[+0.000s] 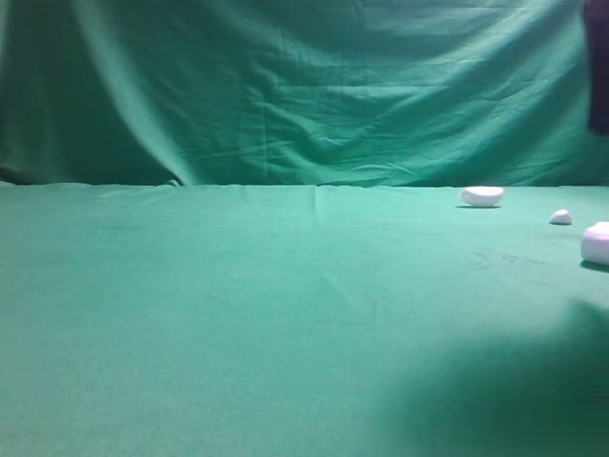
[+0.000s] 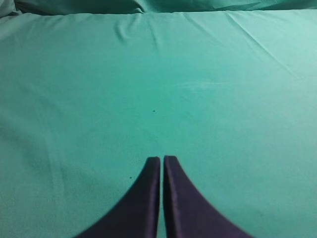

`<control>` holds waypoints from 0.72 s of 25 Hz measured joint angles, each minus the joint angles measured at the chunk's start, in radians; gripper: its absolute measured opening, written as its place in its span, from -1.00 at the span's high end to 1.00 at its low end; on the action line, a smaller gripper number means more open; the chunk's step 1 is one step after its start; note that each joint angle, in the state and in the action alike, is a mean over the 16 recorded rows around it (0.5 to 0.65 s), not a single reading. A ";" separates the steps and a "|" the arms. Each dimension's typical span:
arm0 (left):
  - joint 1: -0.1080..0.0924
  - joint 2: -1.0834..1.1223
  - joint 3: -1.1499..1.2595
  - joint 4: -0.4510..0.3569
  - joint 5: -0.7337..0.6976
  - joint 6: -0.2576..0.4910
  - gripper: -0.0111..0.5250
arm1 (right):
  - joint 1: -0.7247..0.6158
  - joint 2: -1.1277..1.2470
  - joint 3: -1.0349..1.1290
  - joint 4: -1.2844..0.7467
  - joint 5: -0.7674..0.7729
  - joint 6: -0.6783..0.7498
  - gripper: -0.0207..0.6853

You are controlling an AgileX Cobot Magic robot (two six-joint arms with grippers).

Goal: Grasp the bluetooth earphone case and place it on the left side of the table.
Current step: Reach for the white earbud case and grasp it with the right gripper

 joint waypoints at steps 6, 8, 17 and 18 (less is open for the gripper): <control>0.000 0.000 0.000 0.000 0.000 0.000 0.96 | -0.014 0.070 -0.008 -0.012 -0.020 0.047 -0.51; 0.000 0.000 0.000 0.000 0.000 0.000 0.96 | -0.019 0.085 -0.008 -0.010 -0.030 0.049 -0.50; 0.000 0.000 0.000 0.000 0.000 0.000 0.96 | -0.043 0.131 -0.008 0.003 -0.073 0.051 -0.44; 0.000 0.000 0.000 0.000 0.000 0.000 0.96 | -0.044 0.134 -0.008 0.005 -0.076 0.051 -0.41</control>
